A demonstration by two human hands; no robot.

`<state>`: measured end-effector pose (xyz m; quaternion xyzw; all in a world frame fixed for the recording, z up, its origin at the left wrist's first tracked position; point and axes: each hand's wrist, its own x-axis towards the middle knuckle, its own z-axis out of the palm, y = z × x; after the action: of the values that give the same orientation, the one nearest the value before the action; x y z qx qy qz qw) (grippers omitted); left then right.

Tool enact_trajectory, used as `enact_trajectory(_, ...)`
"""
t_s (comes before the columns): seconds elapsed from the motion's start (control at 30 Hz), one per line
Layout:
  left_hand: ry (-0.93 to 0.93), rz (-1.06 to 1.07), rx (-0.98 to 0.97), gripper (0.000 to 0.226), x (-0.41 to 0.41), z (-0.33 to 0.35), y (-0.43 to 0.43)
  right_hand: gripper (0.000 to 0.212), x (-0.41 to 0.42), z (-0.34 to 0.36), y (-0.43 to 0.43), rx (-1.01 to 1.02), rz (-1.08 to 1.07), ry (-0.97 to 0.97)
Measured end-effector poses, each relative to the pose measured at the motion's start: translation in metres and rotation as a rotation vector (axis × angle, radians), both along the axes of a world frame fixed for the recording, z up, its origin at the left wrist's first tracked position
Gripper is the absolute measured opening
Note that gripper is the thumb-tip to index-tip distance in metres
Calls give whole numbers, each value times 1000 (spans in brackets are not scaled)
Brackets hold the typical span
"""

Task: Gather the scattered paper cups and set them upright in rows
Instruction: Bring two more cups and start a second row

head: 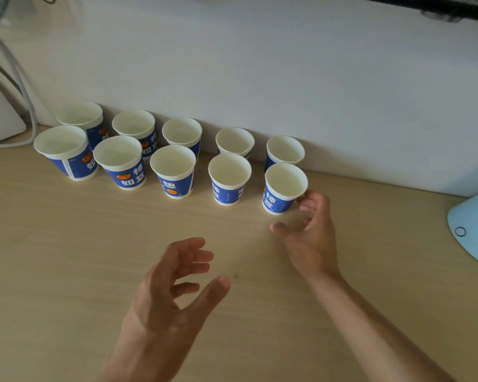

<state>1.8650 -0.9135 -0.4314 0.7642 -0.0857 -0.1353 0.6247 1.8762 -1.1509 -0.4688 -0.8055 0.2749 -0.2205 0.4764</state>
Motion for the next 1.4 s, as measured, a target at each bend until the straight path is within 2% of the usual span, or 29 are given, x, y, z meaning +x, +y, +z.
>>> enact_trajectory(0.13,17,-25,9,58,-20,12,6,60,-46,13,9,-39,-53,2)
enact_trajectory(0.27,40,-32,11,51,-44,43,11,49,-94,55,29,-1,-67,35)
enact_trajectory(0.43,42,-28,-2,40,-68,100,16,42,-149,123,57,166,-111,50)
enact_trajectory(0.57,38,-114,13,33,-108,149,17,36,-199,173,75,306,-170,30)
enact_trajectory(0.77,20,-182,-12,28,-181,204,12,31,-268,214,82,403,-175,50)
enact_trajectory(0.93,38,-203,-76,32,-242,233,-9,26,-328,234,66,444,-225,36)
enact_trajectory(1.27,26,-328,-123,13,-382,266,-115,28,-473,272,-8,541,-352,-102)
enact_trajectory(1.4,36,-369,-119,19,-427,269,-160,25,-529,275,-47,565,-440,-128)
